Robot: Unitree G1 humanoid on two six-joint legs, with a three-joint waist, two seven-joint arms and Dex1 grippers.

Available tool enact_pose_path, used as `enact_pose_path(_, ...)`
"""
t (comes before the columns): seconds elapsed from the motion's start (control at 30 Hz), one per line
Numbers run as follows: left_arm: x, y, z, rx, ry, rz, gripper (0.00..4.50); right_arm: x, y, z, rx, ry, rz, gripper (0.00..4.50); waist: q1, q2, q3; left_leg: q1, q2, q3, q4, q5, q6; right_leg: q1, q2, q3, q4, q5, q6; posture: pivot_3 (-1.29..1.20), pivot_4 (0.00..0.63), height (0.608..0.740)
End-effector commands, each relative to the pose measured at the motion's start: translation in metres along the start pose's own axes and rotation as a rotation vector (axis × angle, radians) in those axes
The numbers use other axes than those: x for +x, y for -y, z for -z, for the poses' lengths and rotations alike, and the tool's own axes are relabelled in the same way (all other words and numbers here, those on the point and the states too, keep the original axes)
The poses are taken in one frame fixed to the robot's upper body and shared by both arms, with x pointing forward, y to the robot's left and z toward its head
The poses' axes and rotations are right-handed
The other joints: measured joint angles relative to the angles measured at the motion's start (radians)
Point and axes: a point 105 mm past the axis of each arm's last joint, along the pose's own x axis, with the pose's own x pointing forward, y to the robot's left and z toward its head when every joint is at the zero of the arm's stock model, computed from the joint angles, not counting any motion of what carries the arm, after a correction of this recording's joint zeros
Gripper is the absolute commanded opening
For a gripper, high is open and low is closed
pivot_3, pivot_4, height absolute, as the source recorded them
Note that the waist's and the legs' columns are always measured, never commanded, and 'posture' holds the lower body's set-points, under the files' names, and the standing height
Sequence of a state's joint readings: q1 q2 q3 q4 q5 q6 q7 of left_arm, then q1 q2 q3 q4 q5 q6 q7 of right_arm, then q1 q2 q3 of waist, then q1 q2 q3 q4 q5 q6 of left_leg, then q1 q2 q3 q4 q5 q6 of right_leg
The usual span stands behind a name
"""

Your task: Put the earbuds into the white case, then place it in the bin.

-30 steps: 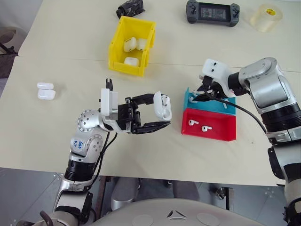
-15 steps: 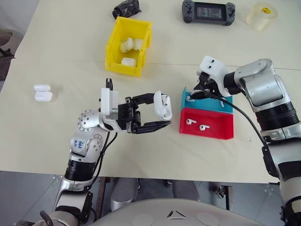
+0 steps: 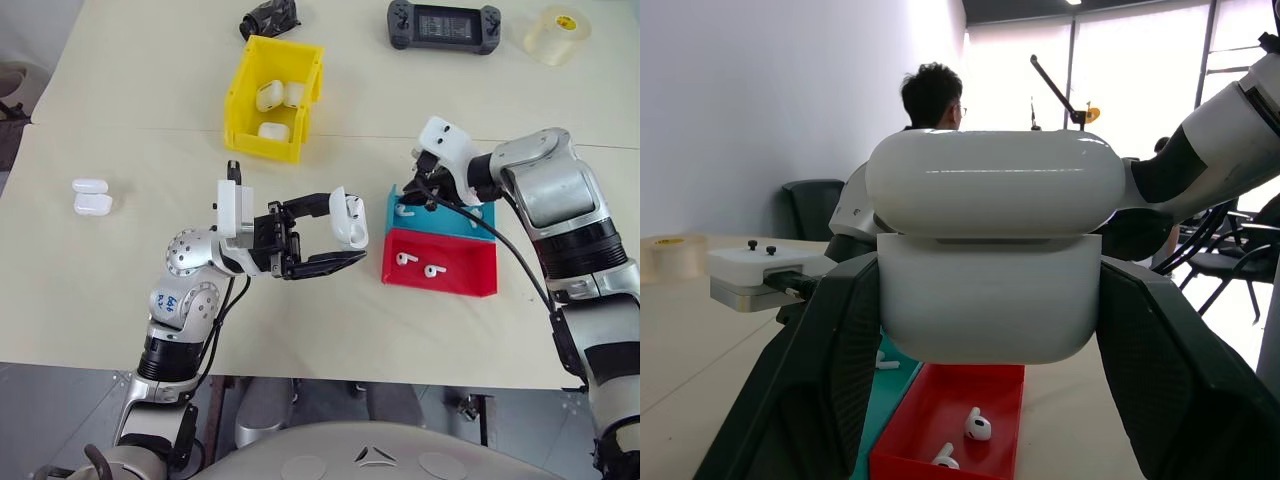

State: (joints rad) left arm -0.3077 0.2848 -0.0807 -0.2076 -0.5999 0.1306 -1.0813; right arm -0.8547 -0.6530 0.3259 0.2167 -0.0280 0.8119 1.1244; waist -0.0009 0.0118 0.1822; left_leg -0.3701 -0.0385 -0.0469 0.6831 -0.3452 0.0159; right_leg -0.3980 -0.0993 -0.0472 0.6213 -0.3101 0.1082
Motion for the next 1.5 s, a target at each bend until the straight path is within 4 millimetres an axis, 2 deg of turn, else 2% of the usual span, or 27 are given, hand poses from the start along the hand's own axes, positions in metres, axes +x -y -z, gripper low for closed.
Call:
enact_pose_path(0.03, 0.004, 0.005, -0.012, 0.04, 0.029, 0.027, 2.8, 0.005, -0.01, 0.01, 0.014, -0.017, -0.041, 0.53, 0.0, 0.0, 0.0, 0.0, 0.0, 0.0, 0.0, 0.0, 0.0, 0.0, 0.0, 0.0, 0.0, 0.0, 0.0, 0.0, 0.15, 0.74)
enact_pose_path(0.2, 0.003, 0.005, -0.013, 0.041, 0.027, 0.024, 2.8, -0.006, -0.01, 0.001, 0.002, 0.048, -0.032, 0.53, 0.0, 0.0, 0.0, 0.0, 0.0, 0.0, 0.0, 0.0, 0.0, 0.0, 0.0, 0.0, 0.0, 0.0, 0.0, 0.0, 0.15, 0.74)
enact_pose_path(0.27, 0.002, 0.005, -0.012, 0.041, 0.023, 0.021, 2.8, -0.02, -0.005, -0.006, 0.006, 0.104, -0.012, 0.53, 0.0, 0.0, 0.0, 0.0, 0.0, 0.0, 0.0, 0.0, 0.0, 0.0, 0.0, 0.0, 0.0, 0.0, 0.0, 0.0, 0.15, 0.74)
enact_pose_path(0.37, -0.001, 0.004, -0.011, 0.038, 0.016, 0.013, 2.8, -0.044, 0.005, -0.004, 0.021, 0.187, 0.055, 0.53, 0.007, 0.0, 0.0, -0.002, 0.0, -0.001, 0.0, 0.0, 0.0, 0.0, -0.001, -0.001, 0.0, 0.0, 0.0, 0.0, 0.15, 0.74)
enact_pose_path(0.47, -0.004, 0.004, -0.009, 0.035, 0.012, 0.011, 2.8, -0.057, 0.002, -0.003, 0.021, 0.274, 0.062, 0.53, 0.013, 0.0, 0.0, -0.002, -0.001, -0.001, -0.001, 0.0, 0.001, 0.0, -0.001, -0.001, 0.0, 0.0, 0.0, 0.0, 0.15, 0.74)
enact_pose_path(0.57, -0.007, 0.002, -0.007, 0.026, 0.008, 0.01, 2.8, -0.074, -0.01, -0.012, -0.024, 0.462, 0.059, 0.53, 0.02, 0.0, 0.0, -0.002, 0.0, -0.001, -0.002, 0.0, 0.001, 0.0, 0.0, -0.001, -0.001, 0.0, 0.0, 0.0, 0.15, 0.74)
enact_pose_path(0.63, -0.008, 0.002, -0.006, 0.016, 0.006, 0.013, 2.8, -0.083, -0.018, -0.015, 0.011, 0.561, 0.052, 0.53, 0.021, 0.0, 0.0, -0.002, 0.0, 0.0, -0.001, 0.0, 0.001, 0.0, 0.0, -0.001, -0.001, 0.0, 0.0, 0.0, 0.15, 0.74)
enact_pose_path(0.73, -0.009, 0.0, -0.005, 0.004, 0.009, 0.013, 2.8, -0.102, -0.034, -0.034, 0.076, 0.833, 0.018, 0.53, 0.02, 0.0, 0.0, -0.002, 0.0, 0.0, -0.001, 0.0, 0.001, 0.0, 0.0, 0.0, 0.0, 0.0, 0.0, 0.0, 0.15, 0.74)
enact_pose_path(0.8, -0.008, -0.002, -0.004, -0.001, 0.013, 0.007, 2.8, -0.109, -0.041, -0.041, 0.121, 0.945, 0.025, 0.53, 0.021, 0.0, 0.0, -0.001, 0.001, 0.0, -0.001, 0.0, 0.0, 0.0, 0.001, 0.0, 0.0, 0.0, 0.0, 0.0, 0.15, 0.74)
enact_pose_path(0.93, -0.006, -0.01, 0.002, -0.047, -0.005, -0.01, 2.8, -0.117, -0.084, -0.058, 0.197, 1.203, -0.079, 0.53, 0.024, 0.0, 0.0, -0.001, 0.0, -0.001, -0.002, 0.0, 0.0, 0.0, 0.001, 0.0, 0.001, 0.0, 0.0, 0.0, 0.15, 0.74)
enact_pose_path(1.0, -0.006, -0.011, 0.002, -0.054, -0.006, -0.002, 2.8, -0.123, -0.094, -0.064, 0.239, 1.306, -0.098, 0.53, 0.023, 0.001, 0.001, -0.002, 0.0, -0.001, -0.002, 0.0, 0.0, 0.0, 0.001, 0.0, 0.001, 0.0, 0.0, 0.0, 0.15, 0.74)
enact_pose_path(1.27, 0.006, -0.025, -0.003, -0.095, 0.011, -0.005, 2.8, -0.112, -0.127, -0.076, 0.313, 1.394, -0.163, 0.53, 0.021, 0.001, 0.001, -0.001, -0.001, -0.001, -0.002, 0.0, 0.0, 0.0, 0.001, 0.0, 0.002, 0.0, 0.0, 0.0, 0.15, 0.74)
enact_pose_path(1.5, 0.016, -0.026, -0.011, -0.114, 0.043, 0.011, 2.8, -0.099, -0.141, -0.075, 0.288, 1.38, -0.175, 0.53, 0.018, 0.001, 0.001, -0.001, 0.0, -0.001, -0.002, 0.0, 0.0, 0.0, 0.002, 0.0, 0.003, 0.0, 0.0, 0.0, 0.15, 0.74)
